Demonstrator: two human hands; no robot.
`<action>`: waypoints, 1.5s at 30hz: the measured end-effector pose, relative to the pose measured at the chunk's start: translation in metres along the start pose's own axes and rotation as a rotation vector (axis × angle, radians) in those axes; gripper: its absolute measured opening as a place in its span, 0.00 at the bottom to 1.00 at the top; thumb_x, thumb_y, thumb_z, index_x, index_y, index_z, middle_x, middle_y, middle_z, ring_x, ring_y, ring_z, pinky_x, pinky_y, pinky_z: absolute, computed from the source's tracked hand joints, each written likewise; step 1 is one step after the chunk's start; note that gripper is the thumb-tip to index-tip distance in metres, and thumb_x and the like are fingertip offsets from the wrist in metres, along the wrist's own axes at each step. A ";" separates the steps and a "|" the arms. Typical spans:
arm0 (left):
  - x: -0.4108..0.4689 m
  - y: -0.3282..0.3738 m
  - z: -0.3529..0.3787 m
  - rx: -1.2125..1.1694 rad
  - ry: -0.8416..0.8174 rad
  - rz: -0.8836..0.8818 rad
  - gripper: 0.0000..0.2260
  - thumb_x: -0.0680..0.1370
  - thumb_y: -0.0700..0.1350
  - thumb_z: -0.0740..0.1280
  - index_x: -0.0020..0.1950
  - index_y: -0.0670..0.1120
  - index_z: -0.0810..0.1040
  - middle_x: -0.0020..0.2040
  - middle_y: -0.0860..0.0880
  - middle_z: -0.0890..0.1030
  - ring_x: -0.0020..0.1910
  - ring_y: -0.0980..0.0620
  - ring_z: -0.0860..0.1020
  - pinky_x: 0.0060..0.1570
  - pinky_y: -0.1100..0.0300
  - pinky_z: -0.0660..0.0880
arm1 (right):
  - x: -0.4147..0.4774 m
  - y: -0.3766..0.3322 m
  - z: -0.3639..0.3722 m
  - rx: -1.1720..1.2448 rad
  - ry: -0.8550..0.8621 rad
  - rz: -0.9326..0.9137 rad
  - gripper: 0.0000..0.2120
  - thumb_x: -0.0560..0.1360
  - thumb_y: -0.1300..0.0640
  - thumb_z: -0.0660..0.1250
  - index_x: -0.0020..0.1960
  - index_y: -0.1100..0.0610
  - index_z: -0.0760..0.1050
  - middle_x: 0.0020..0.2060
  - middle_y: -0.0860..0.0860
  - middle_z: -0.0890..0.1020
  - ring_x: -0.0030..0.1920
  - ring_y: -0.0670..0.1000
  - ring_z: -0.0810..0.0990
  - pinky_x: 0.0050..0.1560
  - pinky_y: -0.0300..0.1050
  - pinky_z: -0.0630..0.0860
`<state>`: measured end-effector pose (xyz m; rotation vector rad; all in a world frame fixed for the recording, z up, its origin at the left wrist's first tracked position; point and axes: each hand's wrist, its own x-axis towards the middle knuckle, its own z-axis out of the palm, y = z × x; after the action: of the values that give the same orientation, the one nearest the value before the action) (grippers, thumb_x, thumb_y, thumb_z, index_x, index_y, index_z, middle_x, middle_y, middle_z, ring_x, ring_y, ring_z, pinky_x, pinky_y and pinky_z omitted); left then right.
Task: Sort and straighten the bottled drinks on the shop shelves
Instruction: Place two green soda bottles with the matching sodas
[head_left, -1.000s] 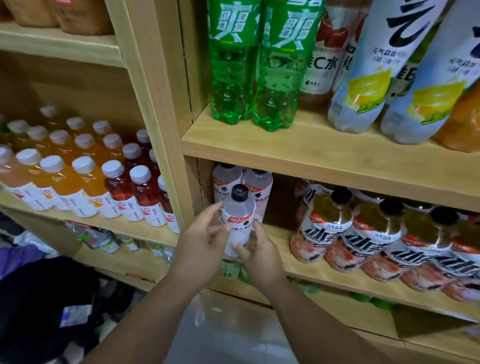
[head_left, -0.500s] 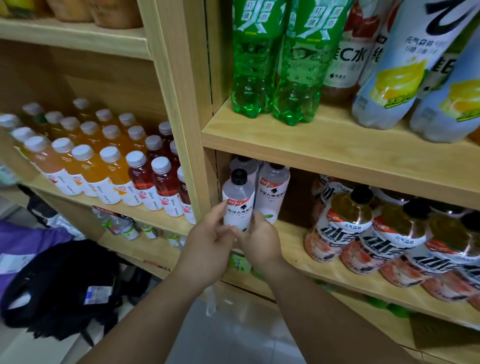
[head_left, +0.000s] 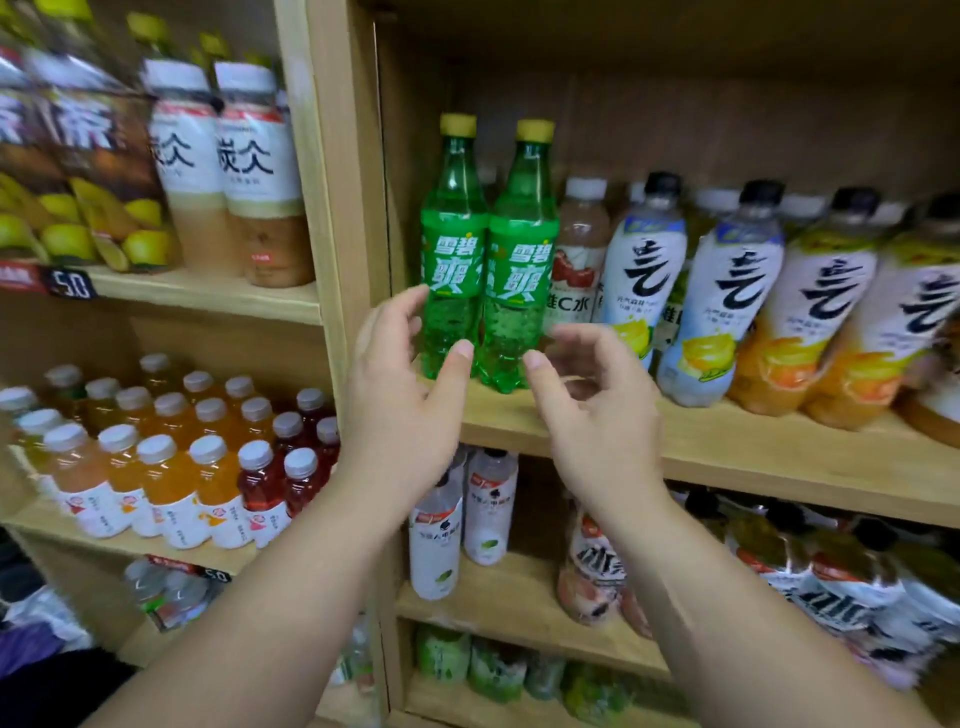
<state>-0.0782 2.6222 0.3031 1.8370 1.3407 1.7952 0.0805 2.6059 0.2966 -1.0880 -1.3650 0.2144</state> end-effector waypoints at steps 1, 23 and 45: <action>0.010 0.001 0.006 0.039 -0.008 -0.012 0.27 0.78 0.52 0.67 0.76 0.51 0.67 0.68 0.55 0.71 0.69 0.55 0.72 0.70 0.52 0.71 | 0.015 0.003 0.002 -0.038 -0.021 0.012 0.14 0.77 0.49 0.73 0.60 0.50 0.77 0.52 0.48 0.82 0.53 0.46 0.81 0.52 0.39 0.79; 0.047 -0.038 0.039 -0.011 -0.210 -0.148 0.30 0.78 0.53 0.71 0.77 0.52 0.64 0.68 0.56 0.75 0.65 0.57 0.73 0.63 0.58 0.69 | 0.056 0.042 0.018 -0.003 -0.309 0.241 0.20 0.78 0.48 0.73 0.67 0.49 0.71 0.53 0.31 0.78 0.51 0.23 0.74 0.49 0.22 0.70; -0.062 0.139 0.104 -0.531 -0.229 0.009 0.41 0.71 0.73 0.66 0.77 0.52 0.65 0.71 0.52 0.76 0.70 0.49 0.75 0.68 0.37 0.71 | -0.023 -0.022 -0.251 0.077 0.071 0.160 0.19 0.76 0.37 0.65 0.66 0.34 0.71 0.61 0.34 0.81 0.63 0.39 0.79 0.66 0.50 0.76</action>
<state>0.0852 2.5435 0.3396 1.6803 0.6866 1.6719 0.2778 2.4538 0.3391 -1.1305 -1.1973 0.3398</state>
